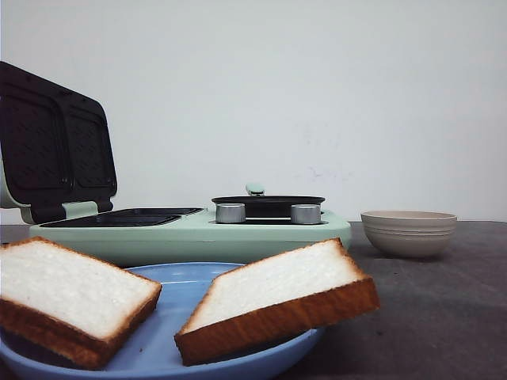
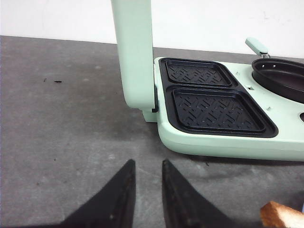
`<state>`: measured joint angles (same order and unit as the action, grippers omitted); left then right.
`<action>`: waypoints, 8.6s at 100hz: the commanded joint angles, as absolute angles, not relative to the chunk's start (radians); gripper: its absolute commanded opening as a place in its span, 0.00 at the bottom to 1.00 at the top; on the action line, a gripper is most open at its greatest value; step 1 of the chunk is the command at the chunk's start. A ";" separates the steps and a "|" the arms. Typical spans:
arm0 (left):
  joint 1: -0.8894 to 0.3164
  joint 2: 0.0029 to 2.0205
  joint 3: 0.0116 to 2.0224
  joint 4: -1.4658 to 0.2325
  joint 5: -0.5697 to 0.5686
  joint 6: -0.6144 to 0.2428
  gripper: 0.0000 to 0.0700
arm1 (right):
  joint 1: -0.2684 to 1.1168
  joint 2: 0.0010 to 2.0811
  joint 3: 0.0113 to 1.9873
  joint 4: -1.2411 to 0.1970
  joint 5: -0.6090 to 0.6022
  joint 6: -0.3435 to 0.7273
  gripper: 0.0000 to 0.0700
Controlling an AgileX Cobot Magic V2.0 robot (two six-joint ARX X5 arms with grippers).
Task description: Make breakfast with bread and shrimp
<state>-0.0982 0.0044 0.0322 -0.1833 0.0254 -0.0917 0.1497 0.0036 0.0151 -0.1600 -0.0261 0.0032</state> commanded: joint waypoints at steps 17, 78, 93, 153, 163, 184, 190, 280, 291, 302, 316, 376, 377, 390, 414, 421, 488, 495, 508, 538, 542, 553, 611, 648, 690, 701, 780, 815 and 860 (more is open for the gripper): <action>-0.099 0.003 0.014 -0.186 0.026 -0.092 0.04 | 0.151 0.004 0.013 -0.150 -0.026 -0.001 0.00; -0.099 0.004 0.060 -0.239 0.028 -0.401 0.01 | 0.151 0.004 0.026 -0.162 -0.025 0.211 0.00; -0.099 0.017 0.142 -0.304 0.051 -0.443 0.02 | 0.151 0.014 0.107 -0.226 -0.015 0.331 0.00; -0.099 0.448 0.580 -0.586 0.335 -0.466 0.02 | 0.150 0.479 0.474 -0.499 -0.119 0.382 0.00; -0.099 0.487 0.580 -0.630 0.339 -0.465 0.02 | 0.150 0.510 0.474 -0.497 -0.143 0.382 0.00; -0.099 0.516 0.580 -0.697 0.338 -0.450 0.02 | 0.150 0.514 0.474 -0.456 -0.158 0.386 0.00; -0.099 0.516 0.580 -0.699 0.341 -0.450 0.02 | 0.150 0.513 0.474 -0.459 -0.160 0.387 0.00; -0.099 0.916 0.580 -0.781 0.613 -0.304 0.61 | 0.150 0.554 0.474 -0.449 -0.267 0.382 0.00; -0.099 0.956 0.580 -0.770 0.619 -0.297 0.61 | 0.150 0.554 0.474 -0.449 -0.268 0.382 0.00; -0.099 1.009 0.580 -0.759 0.655 -0.274 0.61 | 0.150 0.554 0.474 -0.449 -0.284 0.382 0.00; -0.103 1.079 0.580 -0.754 0.661 -0.242 0.61 | 0.150 0.554 0.474 -0.448 -0.288 0.382 0.00; -0.153 1.238 0.580 -0.641 0.753 -0.227 0.31 | 0.150 0.554 0.474 -0.449 -0.289 0.382 0.00; -0.153 1.238 0.580 -0.640 0.753 -0.228 0.29 | 0.150 0.554 0.474 -0.449 -0.289 0.382 0.00; -0.153 1.239 0.580 -0.632 0.754 -0.227 0.00 | 0.150 0.554 0.474 -0.449 -0.288 0.382 0.00; -0.158 1.239 0.580 -0.631 0.754 -0.213 0.00 | 0.150 0.554 0.474 -0.449 -0.288 0.382 0.00; -0.158 1.239 0.580 -0.630 0.754 -0.209 0.00 | 0.150 0.554 0.474 -0.449 -0.288 0.382 0.00; -0.159 1.203 0.580 -0.529 0.839 -0.192 0.00 | 0.150 0.554 0.474 -0.449 -0.288 0.382 0.00; -0.159 1.193 0.580 -0.521 0.839 -0.192 0.00 | 0.150 0.554 0.474 -0.449 -0.288 0.382 0.00; -0.159 1.163 0.580 -0.500 0.839 -0.192 0.00 | 0.150 0.554 0.474 -0.449 -0.287 0.382 0.00; -0.159 1.071 0.580 -0.456 0.827 -0.210 0.00 | 0.150 0.554 0.474 -0.449 -0.288 0.382 0.00; -0.159 1.063 0.580 -0.450 0.827 -0.215 0.00 | 0.150 0.554 0.474 -0.449 -0.288 0.382 0.00; -0.159 1.048 0.580 -0.439 0.827 -0.215 0.00 | 0.150 0.554 0.474 -0.449 -0.288 0.382 0.00; -0.259 0.988 0.580 -0.145 0.637 -0.327 0.00 | 0.150 0.554 0.474 -0.449 -0.288 0.382 0.00; -0.331 0.988 0.581 0.071 0.348 -0.333 0.00 | 0.150 0.554 0.474 -0.450 -0.288 0.382 0.00; -0.330 1.072 0.751 0.080 0.138 -0.109 0.00 | 0.150 0.554 0.474 -0.450 -0.288 0.372 0.00; -0.330 1.148 0.825 0.067 0.125 -0.049 0.00 | 0.150 0.554 0.474 -0.450 -0.288 0.358 0.00; -0.325 1.689 1.312 0.021 -0.123 0.380 0.00 | 0.150 0.554 0.474 -0.450 -0.288 0.320 0.00; -0.324 1.791 1.333 0.094 -0.174 0.501 0.00 | 0.150 0.554 0.474 -0.450 -0.287 0.313 0.00; -0.321 1.872 1.333 0.119 -0.187 0.526 0.00 | 0.150 0.554 0.474 -0.451 -0.287 0.307 0.00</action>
<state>-0.3187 1.8351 1.3102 0.1150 -0.1837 0.5140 0.1493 0.5503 0.4641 -0.4599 -0.2871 0.3180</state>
